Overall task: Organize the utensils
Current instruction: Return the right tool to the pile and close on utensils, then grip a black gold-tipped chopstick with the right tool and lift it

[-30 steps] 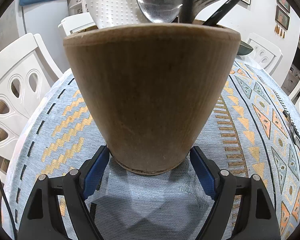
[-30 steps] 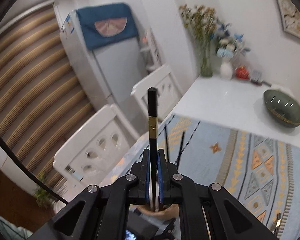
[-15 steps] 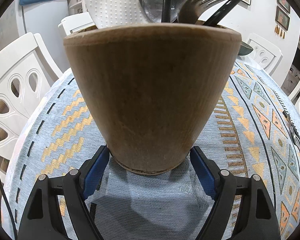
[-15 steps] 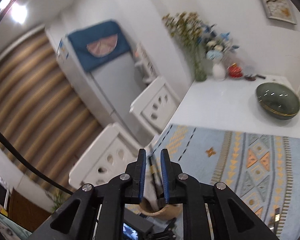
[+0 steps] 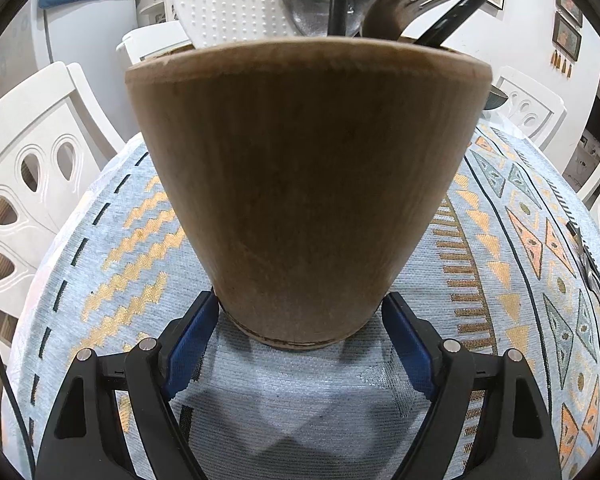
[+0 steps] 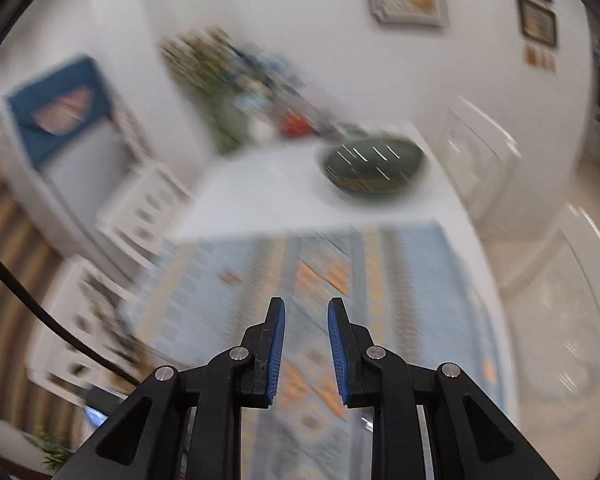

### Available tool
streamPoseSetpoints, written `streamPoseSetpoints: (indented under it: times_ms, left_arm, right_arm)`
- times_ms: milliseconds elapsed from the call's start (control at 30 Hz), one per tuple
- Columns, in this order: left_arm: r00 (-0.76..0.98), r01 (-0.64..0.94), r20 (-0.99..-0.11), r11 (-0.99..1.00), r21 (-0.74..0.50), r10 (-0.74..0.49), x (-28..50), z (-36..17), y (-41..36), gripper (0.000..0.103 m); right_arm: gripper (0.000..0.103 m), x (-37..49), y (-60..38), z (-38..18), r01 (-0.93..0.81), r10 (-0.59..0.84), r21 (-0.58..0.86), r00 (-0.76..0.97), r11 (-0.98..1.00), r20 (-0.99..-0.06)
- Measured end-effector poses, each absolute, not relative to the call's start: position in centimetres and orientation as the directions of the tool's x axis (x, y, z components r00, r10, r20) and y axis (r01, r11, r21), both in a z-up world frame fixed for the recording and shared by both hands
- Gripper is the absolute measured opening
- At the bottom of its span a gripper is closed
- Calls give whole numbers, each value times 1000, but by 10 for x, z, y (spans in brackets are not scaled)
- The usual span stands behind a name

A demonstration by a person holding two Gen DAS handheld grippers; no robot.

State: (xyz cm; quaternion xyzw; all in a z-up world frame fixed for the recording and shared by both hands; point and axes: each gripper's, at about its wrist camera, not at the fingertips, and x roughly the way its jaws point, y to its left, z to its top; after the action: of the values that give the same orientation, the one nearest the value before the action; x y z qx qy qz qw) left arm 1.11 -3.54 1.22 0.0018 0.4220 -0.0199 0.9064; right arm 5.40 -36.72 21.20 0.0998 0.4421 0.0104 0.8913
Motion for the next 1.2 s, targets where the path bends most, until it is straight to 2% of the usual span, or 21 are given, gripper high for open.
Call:
streamPoseSetpoints:
  times_ms: [167, 367, 467, 800, 1200]
  left_arm:
    - [640, 37, -768, 999, -10, -32, 13, 10, -36, 84]
    - [640, 37, -768, 999, -10, -32, 14, 10, -35, 84]
    - [640, 37, -768, 999, -10, -32, 14, 10, -35, 84]
    - [638, 38, -769, 999, -9, -31, 15, 10, -36, 84]
    - [631, 39, -775, 999, -17, -38, 16, 7, -35, 84]
  right_arm:
    - [21, 61, -396, 127, 163, 34, 109, 406, 981, -913]
    - [21, 65, -425, 49, 187, 57, 106, 247, 977, -967]
    - [19, 67, -435, 26, 170, 47, 81, 197, 982, -979]
    - [9, 64, -437, 13, 82, -17, -4, 167, 997, -986]
    - [9, 81, -440, 10, 4, -7, -6, 52, 1000, -999]
